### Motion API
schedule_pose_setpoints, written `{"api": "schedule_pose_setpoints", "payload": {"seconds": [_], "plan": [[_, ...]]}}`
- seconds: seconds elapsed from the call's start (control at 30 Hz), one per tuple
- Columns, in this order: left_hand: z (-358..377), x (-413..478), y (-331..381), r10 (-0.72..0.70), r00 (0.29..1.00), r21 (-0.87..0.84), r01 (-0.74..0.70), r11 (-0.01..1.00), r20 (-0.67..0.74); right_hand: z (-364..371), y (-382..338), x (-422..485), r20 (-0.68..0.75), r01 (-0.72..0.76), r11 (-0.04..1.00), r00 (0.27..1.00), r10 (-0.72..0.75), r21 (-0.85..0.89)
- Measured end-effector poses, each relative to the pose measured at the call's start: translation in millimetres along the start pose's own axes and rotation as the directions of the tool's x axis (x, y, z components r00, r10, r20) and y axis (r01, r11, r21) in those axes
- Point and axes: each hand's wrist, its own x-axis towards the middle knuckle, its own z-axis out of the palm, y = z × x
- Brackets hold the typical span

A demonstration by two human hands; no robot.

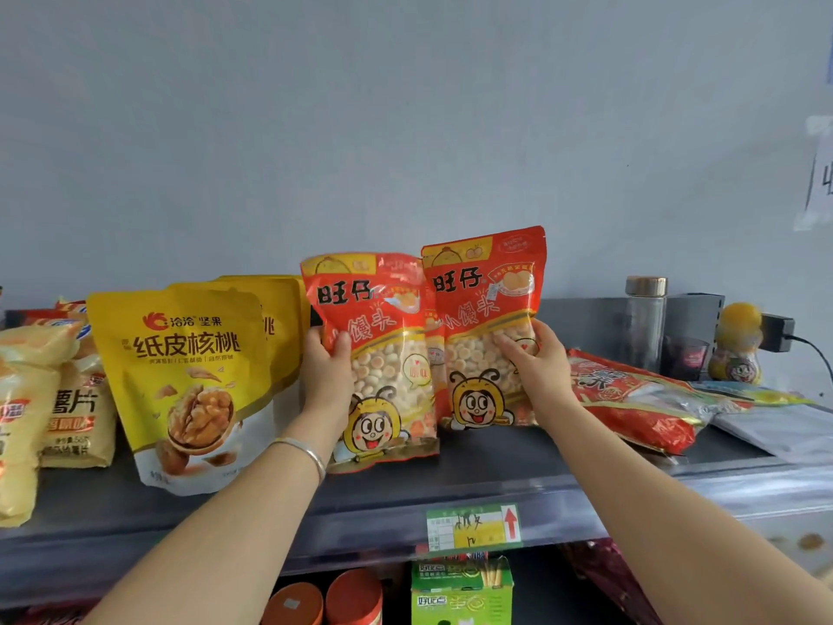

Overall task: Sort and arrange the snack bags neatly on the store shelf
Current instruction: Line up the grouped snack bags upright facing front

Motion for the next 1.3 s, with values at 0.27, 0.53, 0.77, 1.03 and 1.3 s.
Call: {"api": "schedule_pose_setpoints", "payload": {"seconds": [0.27,0.53,0.77,1.03,1.3], "plan": [[41,-10,-15,-0.086,0.996,-0.03,0.087,0.996,0.008,-21,2,0,-0.137,0.021,0.999,0.99,-0.027,-0.045],[56,-6,-20,-0.129,0.99,0.35,0.139,0.926,-0.05,-39,-7,-3,-0.231,0.047,0.99,0.97,-0.078,-0.136],[48,-5,-28,-0.118,0.987,0.48,0.05,0.876,0.112,-43,-29,-9,-0.223,0.044,0.967,0.97,-0.101,-0.25],[40,-11,-28,-0.067,0.997,0.085,0.069,0.994,-0.032,-43,-54,-12,-0.237,0.03,0.972,0.968,-0.087,-0.234],[53,-2,10,-0.237,0.94,-0.325,0.151,0.934,-0.244,-9,-33,-37,-0.05,0.003,0.999,0.999,-0.005,-0.044]]}}
